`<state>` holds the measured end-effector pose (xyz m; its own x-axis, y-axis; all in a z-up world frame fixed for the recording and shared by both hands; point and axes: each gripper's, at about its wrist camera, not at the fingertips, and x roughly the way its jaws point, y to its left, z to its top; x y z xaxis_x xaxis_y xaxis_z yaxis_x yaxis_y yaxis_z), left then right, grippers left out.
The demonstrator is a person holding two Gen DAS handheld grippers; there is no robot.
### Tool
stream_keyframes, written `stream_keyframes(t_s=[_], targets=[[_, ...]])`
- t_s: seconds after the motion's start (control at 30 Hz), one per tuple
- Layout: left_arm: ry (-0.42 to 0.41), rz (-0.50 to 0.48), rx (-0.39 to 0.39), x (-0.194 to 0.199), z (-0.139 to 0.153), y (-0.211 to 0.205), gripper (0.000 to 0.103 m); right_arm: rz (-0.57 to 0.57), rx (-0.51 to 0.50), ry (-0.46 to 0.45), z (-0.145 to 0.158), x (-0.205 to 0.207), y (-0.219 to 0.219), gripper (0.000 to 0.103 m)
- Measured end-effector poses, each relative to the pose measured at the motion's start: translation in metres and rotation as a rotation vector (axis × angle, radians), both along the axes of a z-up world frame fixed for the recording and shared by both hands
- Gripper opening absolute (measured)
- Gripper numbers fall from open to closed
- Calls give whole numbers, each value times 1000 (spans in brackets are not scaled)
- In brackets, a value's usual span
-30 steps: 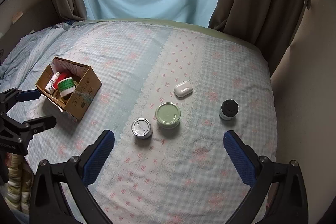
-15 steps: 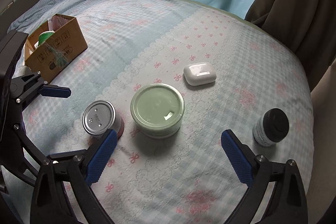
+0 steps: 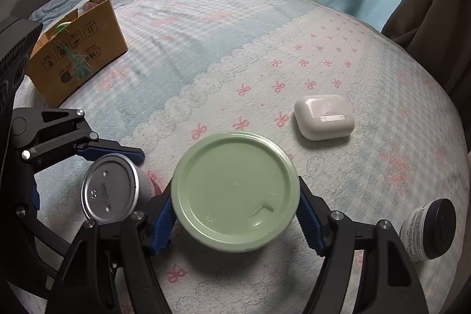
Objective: Organize rigid objects
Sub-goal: 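Grasp the silver tin with the left tool while the right tool grasps the pale green jar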
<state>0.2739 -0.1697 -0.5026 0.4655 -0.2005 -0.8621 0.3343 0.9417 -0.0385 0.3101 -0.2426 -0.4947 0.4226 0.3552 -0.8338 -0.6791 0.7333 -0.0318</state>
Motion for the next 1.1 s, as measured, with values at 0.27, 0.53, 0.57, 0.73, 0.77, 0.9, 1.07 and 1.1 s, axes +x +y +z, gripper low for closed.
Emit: stream_keyframes(t_s=[0.27, 0.53, 0.57, 0.73, 0.77, 0.9, 1.07, 1.1], targets=[[-11, -7, 12, -1, 0, -2, 50, -11, 6, -6, 1, -1, -1, 66], [-9, 0, 6, -8, 5, 1, 50, -40, 9, 0, 4, -1, -4, 66], [-9, 1, 5, -9, 6, 1, 50, -47, 8, 1, 5, -1, -5, 66], [-21, 8, -1, -15, 18, 5, 50, -78, 24, -4, 17, -3, -8, 66], [-26, 10, -3, -17, 22, 6, 50, -84, 27, -8, 21, -4, -8, 66], [-47, 23, -21, -22, 42, 12, 50, -107, 38, -26, 42, -9, -8, 66], [-79, 45, -42, -33, 81, 22, 50, -134, 42, -54, 82, -22, -7, 66], [-84, 51, -48, -36, 92, 25, 50, -139, 45, -58, 92, -26, -7, 66]])
